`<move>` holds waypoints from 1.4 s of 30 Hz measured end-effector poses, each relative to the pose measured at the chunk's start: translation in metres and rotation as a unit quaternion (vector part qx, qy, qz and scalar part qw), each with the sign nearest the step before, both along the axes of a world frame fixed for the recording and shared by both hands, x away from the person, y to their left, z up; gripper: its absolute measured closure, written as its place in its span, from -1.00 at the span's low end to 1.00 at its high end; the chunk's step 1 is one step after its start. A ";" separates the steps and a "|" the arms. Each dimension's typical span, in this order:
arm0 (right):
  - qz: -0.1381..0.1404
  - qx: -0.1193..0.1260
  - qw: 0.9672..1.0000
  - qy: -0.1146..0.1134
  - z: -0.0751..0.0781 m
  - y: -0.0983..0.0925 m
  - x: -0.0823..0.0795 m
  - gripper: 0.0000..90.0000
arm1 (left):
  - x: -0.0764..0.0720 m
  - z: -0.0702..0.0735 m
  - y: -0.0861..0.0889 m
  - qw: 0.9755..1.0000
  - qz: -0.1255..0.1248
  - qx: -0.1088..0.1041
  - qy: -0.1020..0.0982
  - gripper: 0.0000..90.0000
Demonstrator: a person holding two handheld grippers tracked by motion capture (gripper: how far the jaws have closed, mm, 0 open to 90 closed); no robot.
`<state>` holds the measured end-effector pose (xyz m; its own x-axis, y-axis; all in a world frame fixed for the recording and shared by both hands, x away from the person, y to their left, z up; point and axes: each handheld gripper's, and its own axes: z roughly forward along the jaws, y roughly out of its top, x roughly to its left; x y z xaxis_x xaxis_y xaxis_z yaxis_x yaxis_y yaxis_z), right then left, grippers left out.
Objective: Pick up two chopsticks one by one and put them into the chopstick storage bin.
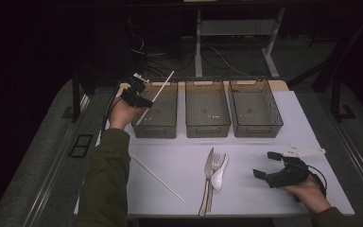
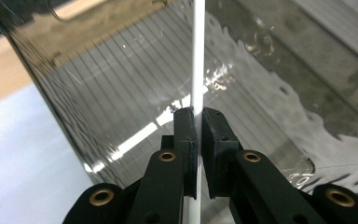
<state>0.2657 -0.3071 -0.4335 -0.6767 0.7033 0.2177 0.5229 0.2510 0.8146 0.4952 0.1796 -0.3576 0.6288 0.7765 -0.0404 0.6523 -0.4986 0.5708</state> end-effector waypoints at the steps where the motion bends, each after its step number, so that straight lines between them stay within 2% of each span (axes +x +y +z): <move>1: 0.001 -0.001 1.000 -0.002 0.000 0.000 0.000 -0.96 | 0.001 -0.003 0.000 1.000 0.002 0.002 0.004 0.87; 7: 0.001 -0.001 1.000 -0.003 0.000 0.000 0.001 -0.96 | 0.003 -0.019 -0.002 1.000 0.008 0.011 0.024 0.87; 10: 0.001 -0.002 1.000 -0.002 -0.001 0.000 0.001 -0.96 | 0.005 -0.025 -0.004 0.999 0.010 0.027 0.035 0.87; 13: 0.001 -0.002 1.000 -0.003 0.000 0.000 0.001 -0.96 | 0.005 -0.029 -0.007 0.998 0.011 0.031 0.045 0.86; 14: 0.001 -0.001 1.000 -0.003 0.000 0.000 0.001 -0.96 | 0.005 -0.029 -0.007 0.998 0.004 0.037 0.042 0.86; 20: 0.002 -0.001 1.000 -0.003 0.000 0.000 0.000 -0.96 | 0.004 -0.028 -0.010 0.999 0.009 0.033 0.036 0.81; 25: 0.002 -0.001 1.000 -0.003 0.000 0.000 0.000 -0.96 | 0.002 -0.021 -0.009 0.999 0.007 0.023 0.023 0.73; 29: 0.003 -0.001 1.000 -0.004 0.000 0.000 0.000 -0.96 | -0.005 -0.008 -0.010 1.000 -0.005 0.012 0.004 0.54; 32: 0.003 -0.002 1.000 -0.004 0.000 0.000 0.000 -0.96 | -0.013 0.003 -0.010 1.000 -0.023 0.010 -0.006 0.41; 37: 0.001 -0.002 1.000 -0.001 0.001 0.000 0.000 -0.96 | -0.033 0.022 -0.009 0.998 -0.048 0.009 -0.028 0.31; 40: 0.002 -0.003 1.000 -0.005 0.001 0.000 0.000 -0.96 | -0.049 0.030 -0.007 0.997 -0.064 0.005 -0.042 0.33; 42: 0.001 -0.002 1.000 -0.002 0.001 0.000 -0.001 -0.96 | -0.060 0.031 -0.005 0.996 -0.078 0.009 -0.046 0.51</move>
